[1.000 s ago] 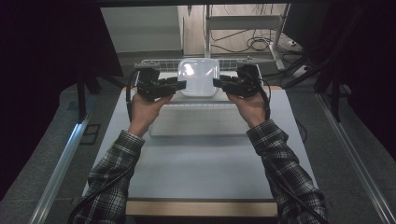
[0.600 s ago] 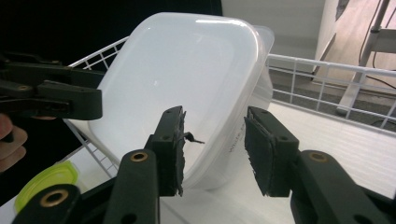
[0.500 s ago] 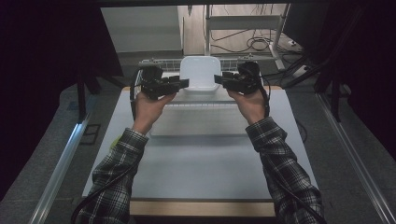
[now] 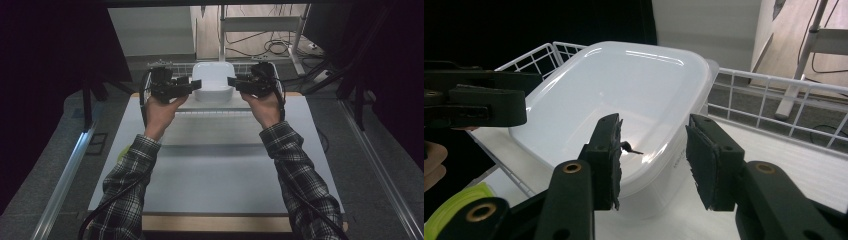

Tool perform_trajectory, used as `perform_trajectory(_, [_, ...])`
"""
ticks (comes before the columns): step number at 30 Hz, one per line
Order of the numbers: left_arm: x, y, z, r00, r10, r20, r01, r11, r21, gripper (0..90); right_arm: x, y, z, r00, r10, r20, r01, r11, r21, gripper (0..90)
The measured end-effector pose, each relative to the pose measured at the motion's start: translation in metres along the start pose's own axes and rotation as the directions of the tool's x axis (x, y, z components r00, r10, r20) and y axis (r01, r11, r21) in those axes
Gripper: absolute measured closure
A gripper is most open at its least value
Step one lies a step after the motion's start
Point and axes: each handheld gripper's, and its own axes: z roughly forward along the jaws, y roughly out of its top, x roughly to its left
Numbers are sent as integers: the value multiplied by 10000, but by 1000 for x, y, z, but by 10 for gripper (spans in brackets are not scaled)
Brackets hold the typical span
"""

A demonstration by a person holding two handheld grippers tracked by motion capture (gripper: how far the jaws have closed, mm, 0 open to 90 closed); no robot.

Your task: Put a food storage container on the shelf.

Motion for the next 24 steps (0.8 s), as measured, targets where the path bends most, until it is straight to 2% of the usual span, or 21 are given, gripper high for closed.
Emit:
perform_trajectory(4, [2, 1, 0, 9999, -51, -129, 49, 9999, -126, 372, 0, 1, 2, 10000, 0, 78, 0, 10000, -17, 572])
perform_trajectory(8, [1, 2, -1, 9997, 141, -215, -144, 9998, -119, 347, -1, 1, 2, 9999, 87, 121, -87, 10000, -21, 547])
perform_trajectory(15, [-1, 1, -7, 9993, 362, 78, -361, 9993, -38, 260, 0, -1, 0, 9999, -14, -125, 13, 10000, -42, 438])
perform_trajectory(20, [-6, -3, -10, 9960, 895, -69, -894, 9957, 225, 187, 5, -2, -3, 9989, -188, -437, 192, 9998, 74, 371])
perform_trajectory(24, [-10, -6, -13, 9927, 1205, 75, -1207, 9920, 368, 155, 8, -3, -6, 9977, -450, -503, 454, 9990, 57, 324])
